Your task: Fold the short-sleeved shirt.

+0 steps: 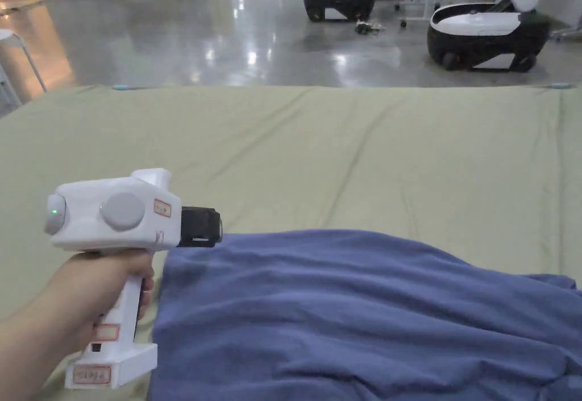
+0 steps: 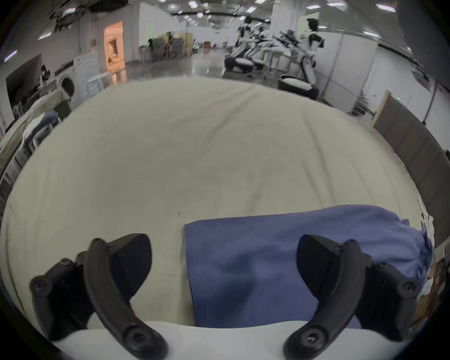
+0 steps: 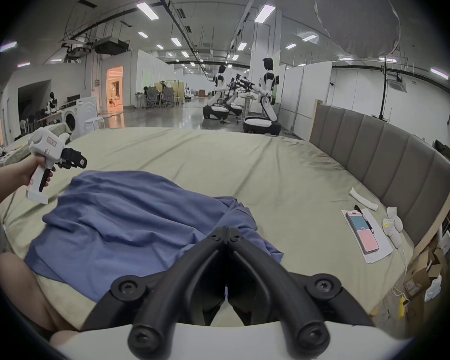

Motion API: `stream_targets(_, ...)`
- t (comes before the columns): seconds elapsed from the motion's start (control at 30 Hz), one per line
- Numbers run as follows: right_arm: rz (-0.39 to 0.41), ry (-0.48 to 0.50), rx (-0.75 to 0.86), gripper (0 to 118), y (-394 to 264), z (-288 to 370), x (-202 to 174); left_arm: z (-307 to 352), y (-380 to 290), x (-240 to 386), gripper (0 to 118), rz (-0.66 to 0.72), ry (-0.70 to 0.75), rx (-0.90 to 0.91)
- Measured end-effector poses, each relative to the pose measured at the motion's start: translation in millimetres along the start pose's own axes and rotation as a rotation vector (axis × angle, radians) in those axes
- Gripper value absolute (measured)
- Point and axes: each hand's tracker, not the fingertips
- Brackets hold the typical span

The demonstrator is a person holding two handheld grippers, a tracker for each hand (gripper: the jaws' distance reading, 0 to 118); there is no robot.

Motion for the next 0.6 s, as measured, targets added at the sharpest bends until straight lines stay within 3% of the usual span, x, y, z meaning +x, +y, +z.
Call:
stream_targets(0.07, 0.0, -0.002, -0.018, 0, -2.2, -4.8, 3.8, -19.5, -4.9, -2.7, 70, 0.003, 0.017, -0.08)
stream_targets(0.2, -0.022, 0.01, -0.037, 0, -7.5, -8.7, 11.6, -19.7, -20.7, 12.2, 63, -0.077, 0.084, -0.039)
stream_targets(0.23, -0.02, 0.007, -0.04, 0, -9.4, -9.7, 11.9, -16.1, -21.3, 17.9, 52, -0.106, 0.077, -0.037)
stream_targets(0.3, -0.019, -0.001, -0.048, 0, -13.6, -10.8, 13.2, 3.2, -29.6, 36.0, 0, -0.161, 0.035, -0.006)
stream_targets(0.4, -0.034, 0.007, -0.055, 0, -20.9, -9.0, 14.5, 31.7, -34.7, 51.0, 0, -0.199, -0.088, 0.004)
stream_targets(0.47, -0.032, 0.01, -0.067, 0, -26.6, -6.2, 17.6, 62.7, -37.8, 61.5, 0, -0.25, -0.051, 0.107)
stream_targets(0.6, -0.095, 0.013, -0.094, 1, -39.7, 4.3, 34.5, 130.2, -31.2, 49.3, 0, -0.161, -0.146, 0.269)
